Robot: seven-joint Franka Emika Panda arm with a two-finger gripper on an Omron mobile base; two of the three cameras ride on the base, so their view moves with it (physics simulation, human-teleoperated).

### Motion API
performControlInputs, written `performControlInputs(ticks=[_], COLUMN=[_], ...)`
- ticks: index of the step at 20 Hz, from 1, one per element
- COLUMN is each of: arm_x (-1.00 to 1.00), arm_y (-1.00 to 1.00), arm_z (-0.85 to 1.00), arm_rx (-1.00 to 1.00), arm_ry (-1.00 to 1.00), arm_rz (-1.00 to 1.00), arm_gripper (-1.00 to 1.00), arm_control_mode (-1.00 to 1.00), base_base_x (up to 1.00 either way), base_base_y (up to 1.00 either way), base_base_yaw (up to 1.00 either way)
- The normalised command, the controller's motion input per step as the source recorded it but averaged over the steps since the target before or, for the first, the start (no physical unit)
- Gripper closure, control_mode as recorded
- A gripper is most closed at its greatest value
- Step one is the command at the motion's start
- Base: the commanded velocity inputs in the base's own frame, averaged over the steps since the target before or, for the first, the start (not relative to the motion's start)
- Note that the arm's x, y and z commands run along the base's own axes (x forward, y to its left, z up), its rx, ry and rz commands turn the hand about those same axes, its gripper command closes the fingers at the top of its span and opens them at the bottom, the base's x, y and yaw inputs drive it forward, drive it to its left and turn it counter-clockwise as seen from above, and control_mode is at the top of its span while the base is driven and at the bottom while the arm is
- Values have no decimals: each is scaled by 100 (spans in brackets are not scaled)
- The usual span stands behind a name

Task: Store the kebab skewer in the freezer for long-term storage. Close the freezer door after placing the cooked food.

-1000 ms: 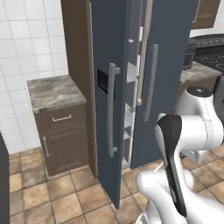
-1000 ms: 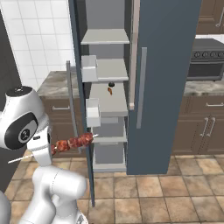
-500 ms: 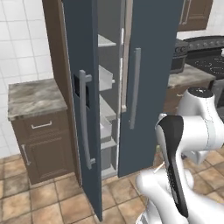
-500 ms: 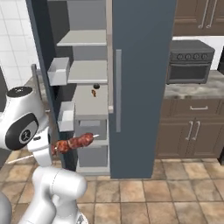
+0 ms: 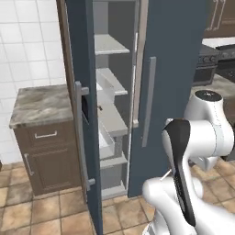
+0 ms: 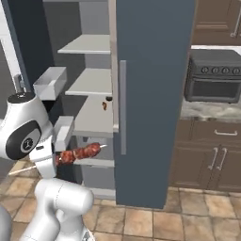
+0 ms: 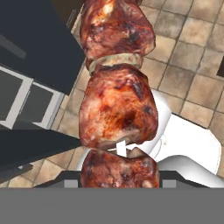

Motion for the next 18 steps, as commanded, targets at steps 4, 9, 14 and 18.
performControlInputs(ticks=[4,9,14,18], arm_x=[0,0,0,0], arm_y=[0,0,0,0], arm_z=[0,0,0,0], arm_rx=[0,0,0,0], arm_ry=[0,0,0,0], arm_rz=[0,0,0,0], arm_gripper=[100,100,100,100], arm_control_mode=[100,100,100,100], base_base_x=[4,15,5,0], base_base_y=[-29,-53,-68,-57], base_base_yaw=[56,61,46,32])
